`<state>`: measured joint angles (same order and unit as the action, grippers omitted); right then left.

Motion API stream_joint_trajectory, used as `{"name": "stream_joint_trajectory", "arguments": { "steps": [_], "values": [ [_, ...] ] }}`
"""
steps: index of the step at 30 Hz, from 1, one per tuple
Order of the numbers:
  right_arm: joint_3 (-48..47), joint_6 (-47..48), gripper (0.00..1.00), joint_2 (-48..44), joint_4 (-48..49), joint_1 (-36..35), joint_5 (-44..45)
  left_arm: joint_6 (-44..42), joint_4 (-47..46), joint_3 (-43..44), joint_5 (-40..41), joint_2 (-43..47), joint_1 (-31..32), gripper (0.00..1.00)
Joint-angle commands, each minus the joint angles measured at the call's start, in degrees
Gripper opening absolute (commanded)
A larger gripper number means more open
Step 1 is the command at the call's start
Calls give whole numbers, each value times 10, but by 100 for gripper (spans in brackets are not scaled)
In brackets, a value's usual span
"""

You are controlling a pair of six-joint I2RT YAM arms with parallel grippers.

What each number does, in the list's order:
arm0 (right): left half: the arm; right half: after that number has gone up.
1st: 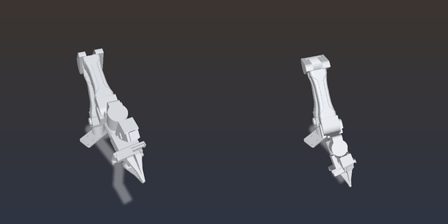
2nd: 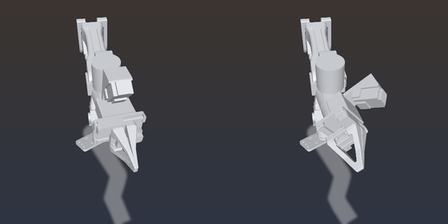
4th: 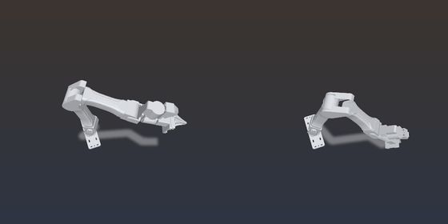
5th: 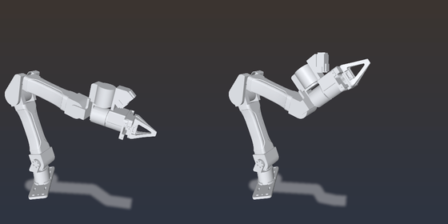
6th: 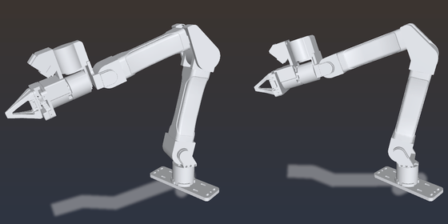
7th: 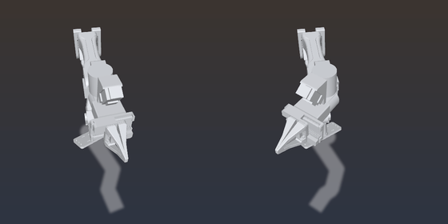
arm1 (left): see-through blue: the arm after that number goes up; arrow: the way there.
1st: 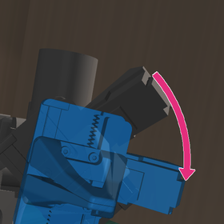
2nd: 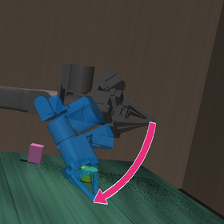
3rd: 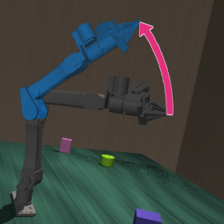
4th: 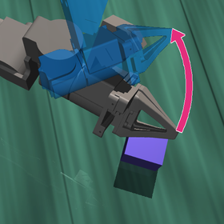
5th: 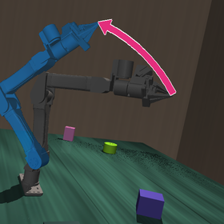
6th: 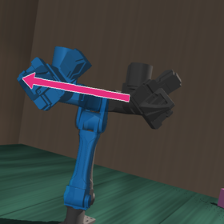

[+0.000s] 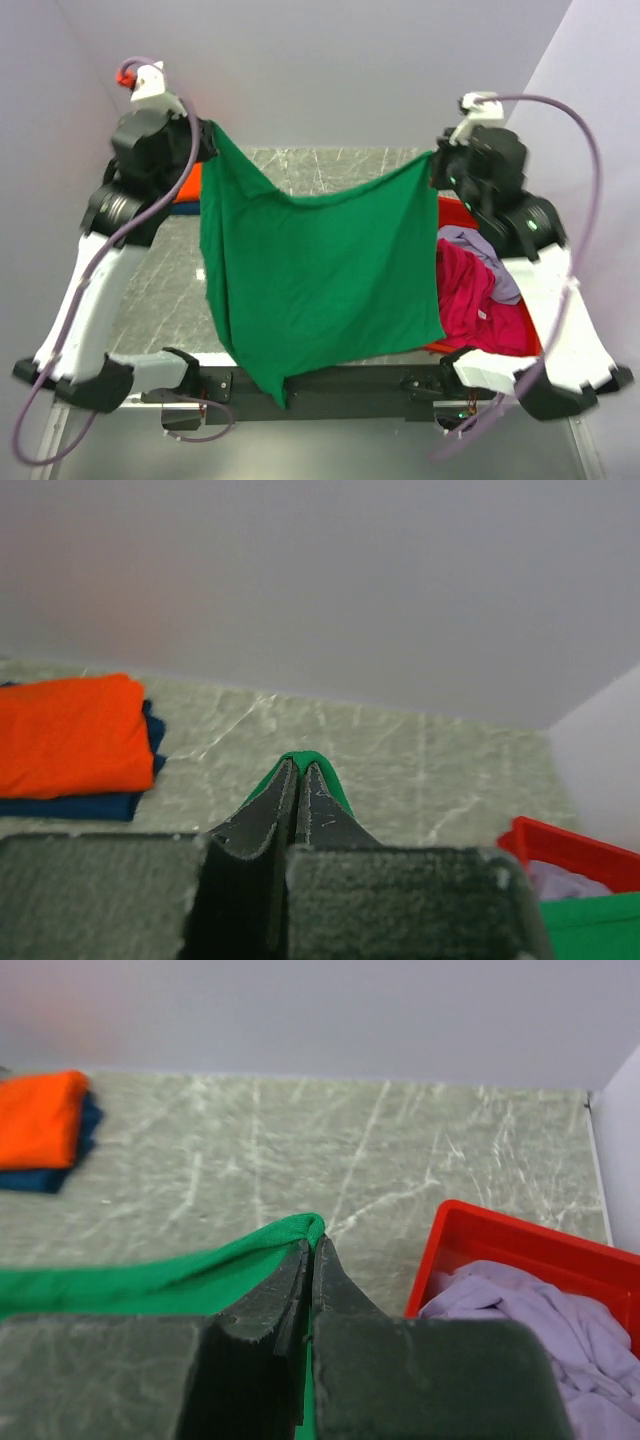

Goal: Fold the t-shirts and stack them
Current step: Flatten the tshirt out

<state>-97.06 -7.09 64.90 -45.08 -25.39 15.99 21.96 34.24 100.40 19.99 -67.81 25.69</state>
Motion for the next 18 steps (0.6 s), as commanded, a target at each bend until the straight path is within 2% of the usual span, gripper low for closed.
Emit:
{"name": "stream_joint_trajectory", "arguments": {
  "steps": [1, 5, 7, 11, 14, 18],
  "values": [
    [-28, 19, 0, 29, 69, 24, -1, -6, -47, 47, -58, -27, -57, 1],
    [-87, 30, 0, 92, 78, 39, -10, 0, -50, 129, -143, -82, -128, 1],
    [-131, 35, 0, 109, 72, 46, -10, 1, -51, 158, -192, -110, -147, 1],
    [-188, 41, 0, 124, 51, 51, -14, 1, -44, 223, -241, -129, -170, 0],
    [-186, 42, 0, 101, 48, 51, -30, 1, -46, 208, -260, -102, -171, 1],
    [-114, 31, 0, 45, 52, 51, -55, 4, -65, 130, -271, -10, -171, 1]
  ]
}}
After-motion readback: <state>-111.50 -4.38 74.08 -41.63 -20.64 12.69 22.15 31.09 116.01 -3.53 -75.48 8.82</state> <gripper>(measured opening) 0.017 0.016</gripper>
